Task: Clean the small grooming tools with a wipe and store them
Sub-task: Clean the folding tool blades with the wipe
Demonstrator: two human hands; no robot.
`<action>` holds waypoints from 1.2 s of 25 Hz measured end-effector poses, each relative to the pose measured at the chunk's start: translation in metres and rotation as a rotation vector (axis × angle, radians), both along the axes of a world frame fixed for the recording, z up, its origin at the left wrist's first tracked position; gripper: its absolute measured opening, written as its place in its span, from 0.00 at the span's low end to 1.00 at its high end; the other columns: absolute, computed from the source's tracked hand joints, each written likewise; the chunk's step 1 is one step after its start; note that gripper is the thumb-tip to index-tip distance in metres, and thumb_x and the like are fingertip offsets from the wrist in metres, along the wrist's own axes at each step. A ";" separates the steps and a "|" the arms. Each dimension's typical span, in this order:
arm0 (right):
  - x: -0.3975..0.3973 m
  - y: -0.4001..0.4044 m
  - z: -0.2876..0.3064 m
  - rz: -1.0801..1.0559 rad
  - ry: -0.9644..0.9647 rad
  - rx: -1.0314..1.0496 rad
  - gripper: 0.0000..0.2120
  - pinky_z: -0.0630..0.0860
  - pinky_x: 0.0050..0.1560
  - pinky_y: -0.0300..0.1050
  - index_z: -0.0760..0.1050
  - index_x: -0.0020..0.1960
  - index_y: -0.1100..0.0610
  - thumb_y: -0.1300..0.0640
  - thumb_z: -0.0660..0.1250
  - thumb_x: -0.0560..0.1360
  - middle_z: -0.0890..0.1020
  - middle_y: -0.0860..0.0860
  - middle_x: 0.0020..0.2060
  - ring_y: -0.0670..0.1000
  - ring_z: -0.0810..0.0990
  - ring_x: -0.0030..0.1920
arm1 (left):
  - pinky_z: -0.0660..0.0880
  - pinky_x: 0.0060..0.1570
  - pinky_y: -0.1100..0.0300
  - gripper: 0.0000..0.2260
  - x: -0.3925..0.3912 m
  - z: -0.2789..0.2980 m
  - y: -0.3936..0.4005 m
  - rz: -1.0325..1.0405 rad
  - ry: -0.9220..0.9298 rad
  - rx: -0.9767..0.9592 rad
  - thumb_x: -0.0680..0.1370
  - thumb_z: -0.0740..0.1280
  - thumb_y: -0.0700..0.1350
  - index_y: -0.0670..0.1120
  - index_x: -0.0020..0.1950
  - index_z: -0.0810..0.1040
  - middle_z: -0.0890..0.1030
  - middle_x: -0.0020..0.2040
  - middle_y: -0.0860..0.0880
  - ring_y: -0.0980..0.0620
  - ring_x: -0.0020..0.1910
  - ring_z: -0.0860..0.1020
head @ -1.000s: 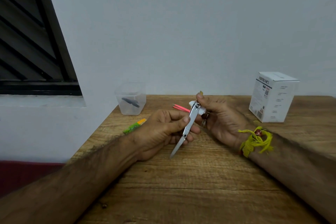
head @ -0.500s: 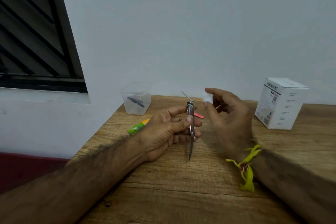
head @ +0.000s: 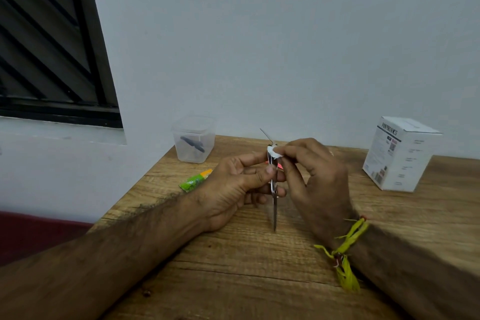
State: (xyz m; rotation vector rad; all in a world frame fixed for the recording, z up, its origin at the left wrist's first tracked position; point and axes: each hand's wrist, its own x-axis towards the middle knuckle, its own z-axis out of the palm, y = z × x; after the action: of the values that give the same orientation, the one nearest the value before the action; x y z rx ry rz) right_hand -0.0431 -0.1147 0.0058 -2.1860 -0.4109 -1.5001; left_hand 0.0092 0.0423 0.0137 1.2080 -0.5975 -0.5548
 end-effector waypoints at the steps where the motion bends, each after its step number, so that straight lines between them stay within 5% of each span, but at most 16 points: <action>1: 0.002 0.001 0.001 -0.005 -0.006 0.004 0.09 0.74 0.51 0.35 0.83 0.52 0.63 0.71 0.70 0.73 0.82 0.53 0.45 0.48 0.80 0.47 | 0.75 0.31 0.65 0.19 0.000 0.000 0.000 0.007 -0.005 0.007 0.75 0.69 0.40 0.41 0.66 0.78 0.85 0.48 0.42 0.49 0.39 0.84; 4: 0.004 0.001 0.000 0.058 0.027 -0.020 0.09 0.74 0.50 0.34 0.83 0.51 0.64 0.72 0.70 0.73 0.82 0.54 0.44 0.48 0.80 0.46 | 0.77 0.32 0.66 0.17 0.002 0.002 0.000 0.021 0.002 0.011 0.77 0.68 0.38 0.37 0.65 0.77 0.84 0.44 0.44 0.49 0.37 0.84; 9: -0.001 -0.011 0.000 0.064 0.014 0.057 0.10 0.78 0.44 0.46 0.83 0.50 0.62 0.72 0.71 0.72 0.82 0.53 0.42 0.49 0.81 0.43 | 0.80 0.37 0.65 0.15 -0.006 0.001 -0.002 0.024 -0.007 0.009 0.77 0.68 0.36 0.40 0.63 0.79 0.85 0.43 0.44 0.50 0.37 0.85; 18: -0.004 0.006 -0.002 0.047 0.002 -0.014 0.07 0.74 0.51 0.35 0.83 0.51 0.63 0.69 0.72 0.73 0.83 0.53 0.44 0.47 0.80 0.46 | 0.80 0.37 0.66 0.13 -0.002 -0.001 0.001 0.024 -0.034 -0.005 0.73 0.70 0.39 0.40 0.57 0.82 0.86 0.43 0.43 0.51 0.38 0.84; 30: 0.006 -0.005 0.000 0.066 0.013 0.015 0.06 0.77 0.46 0.46 0.83 0.51 0.64 0.68 0.70 0.75 0.81 0.54 0.43 0.50 0.80 0.43 | 0.80 0.44 0.66 0.16 0.001 0.001 0.001 -0.012 -0.068 0.033 0.77 0.66 0.37 0.36 0.65 0.77 0.85 0.46 0.45 0.51 0.42 0.85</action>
State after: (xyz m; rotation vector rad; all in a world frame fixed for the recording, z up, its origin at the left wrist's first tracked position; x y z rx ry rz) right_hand -0.0374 -0.1193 0.0059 -2.1484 -0.4615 -1.4487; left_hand 0.0105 0.0438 0.0144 1.2593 -0.6554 -0.5372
